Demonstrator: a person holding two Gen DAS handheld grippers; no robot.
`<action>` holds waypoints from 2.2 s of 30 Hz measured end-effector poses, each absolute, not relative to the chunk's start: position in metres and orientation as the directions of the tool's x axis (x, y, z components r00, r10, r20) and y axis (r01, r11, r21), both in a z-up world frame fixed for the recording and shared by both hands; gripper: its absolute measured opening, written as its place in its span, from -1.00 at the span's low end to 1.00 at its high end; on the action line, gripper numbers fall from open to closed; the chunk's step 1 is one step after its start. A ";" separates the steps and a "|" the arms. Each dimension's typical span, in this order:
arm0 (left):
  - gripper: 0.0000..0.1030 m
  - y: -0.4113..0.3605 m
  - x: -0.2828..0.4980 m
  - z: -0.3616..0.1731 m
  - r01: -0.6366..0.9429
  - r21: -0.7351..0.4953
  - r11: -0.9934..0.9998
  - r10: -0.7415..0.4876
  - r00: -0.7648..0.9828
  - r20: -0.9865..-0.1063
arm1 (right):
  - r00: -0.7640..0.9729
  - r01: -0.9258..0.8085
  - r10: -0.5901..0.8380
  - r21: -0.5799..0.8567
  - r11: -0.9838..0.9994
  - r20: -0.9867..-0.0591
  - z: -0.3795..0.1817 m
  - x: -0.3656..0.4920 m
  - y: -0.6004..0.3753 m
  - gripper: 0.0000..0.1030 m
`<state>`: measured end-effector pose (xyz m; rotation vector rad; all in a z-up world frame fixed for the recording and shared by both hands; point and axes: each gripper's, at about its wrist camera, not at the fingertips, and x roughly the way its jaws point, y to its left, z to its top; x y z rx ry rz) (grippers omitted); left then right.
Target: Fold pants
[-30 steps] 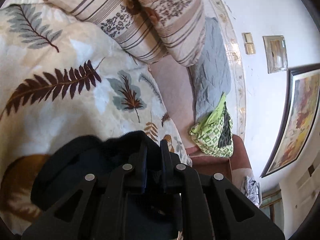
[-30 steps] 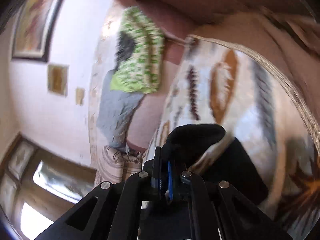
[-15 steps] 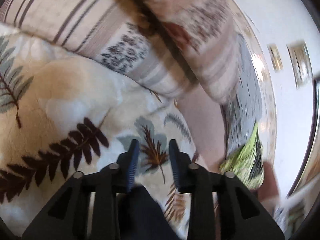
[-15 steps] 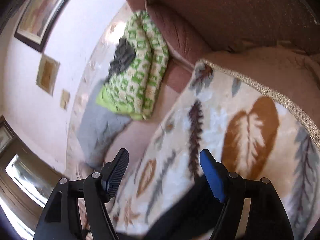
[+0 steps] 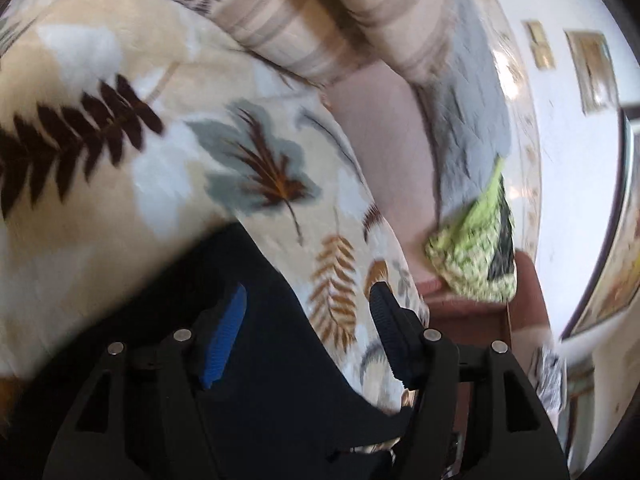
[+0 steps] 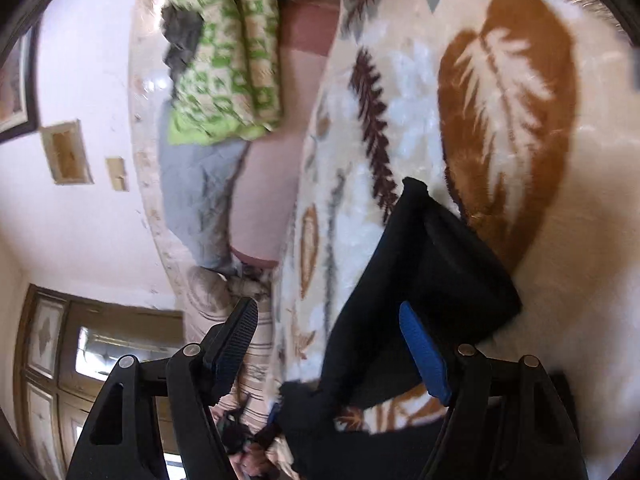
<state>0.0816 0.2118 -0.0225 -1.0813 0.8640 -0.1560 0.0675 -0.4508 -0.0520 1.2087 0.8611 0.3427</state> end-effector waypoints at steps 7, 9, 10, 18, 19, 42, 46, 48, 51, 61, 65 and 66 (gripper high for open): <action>0.60 0.243 0.131 -0.039 -0.355 -0.809 0.468 -0.580 0.567 -0.584 | 0.608 0.153 0.637 0.858 0.491 -0.473 -0.045 0.080 -0.429 -0.20; 0.60 0.234 0.146 -0.046 -0.341 -0.792 0.506 -0.613 0.504 -0.609 | 0.609 0.160 0.637 0.860 0.485 -0.472 -0.046 0.080 -0.431 -0.19; 0.60 0.229 0.150 -0.049 -0.332 -0.782 0.528 -0.623 0.475 -0.622 | 0.613 0.165 0.637 0.864 0.476 -0.468 -0.047 0.081 -0.431 -0.17; 0.51 0.217 0.157 -0.044 -0.081 -0.743 0.665 -0.671 0.375 -0.640 | 0.618 0.175 0.638 0.871 0.458 -0.460 -0.049 0.083 -0.431 -0.14; 0.35 0.218 0.157 -0.044 -0.055 -0.738 0.673 -0.673 0.369 -0.641 | 0.619 0.176 0.637 0.872 0.457 -0.459 -0.049 0.081 -0.432 -0.14; -0.76 0.229 0.144 -0.028 -0.168 -0.468 0.868 -0.287 0.599 -0.747 | 0.772 0.063 0.538 0.882 0.466 -0.339 -0.022 0.079 -0.440 0.48; -0.67 0.236 0.138 -0.025 -0.211 -0.481 0.851 -0.261 0.624 -0.736 | 0.847 0.094 0.404 0.845 0.526 -0.345 -0.004 0.058 -0.465 0.59; -0.53 0.239 0.128 -0.011 -0.221 -0.465 0.857 -0.215 0.668 -0.713 | 0.806 0.126 0.441 0.842 0.525 -0.395 -0.008 0.058 -0.470 0.54; -0.44 0.234 0.106 0.013 -0.168 -0.490 0.855 -0.230 0.725 -0.650 | 0.707 0.178 0.481 0.789 0.588 -0.518 -0.016 0.060 -0.463 0.37; 0.09 0.136 0.072 -0.026 -0.119 -0.703 0.701 -0.579 0.481 -0.658 | 0.506 -0.027 0.454 0.512 0.858 -0.733 -0.003 0.055 -0.385 -0.21; 0.09 0.107 0.069 -0.042 -0.157 -0.695 0.702 -0.576 0.448 -0.683 | 0.440 0.087 0.232 0.298 0.951 -0.867 -0.023 0.057 -0.388 -0.82; 0.10 0.102 0.067 -0.041 -0.156 -0.675 0.721 -0.555 0.453 -0.698 | 0.438 0.095 0.231 0.301 0.949 -0.869 -0.024 0.056 -0.389 -0.80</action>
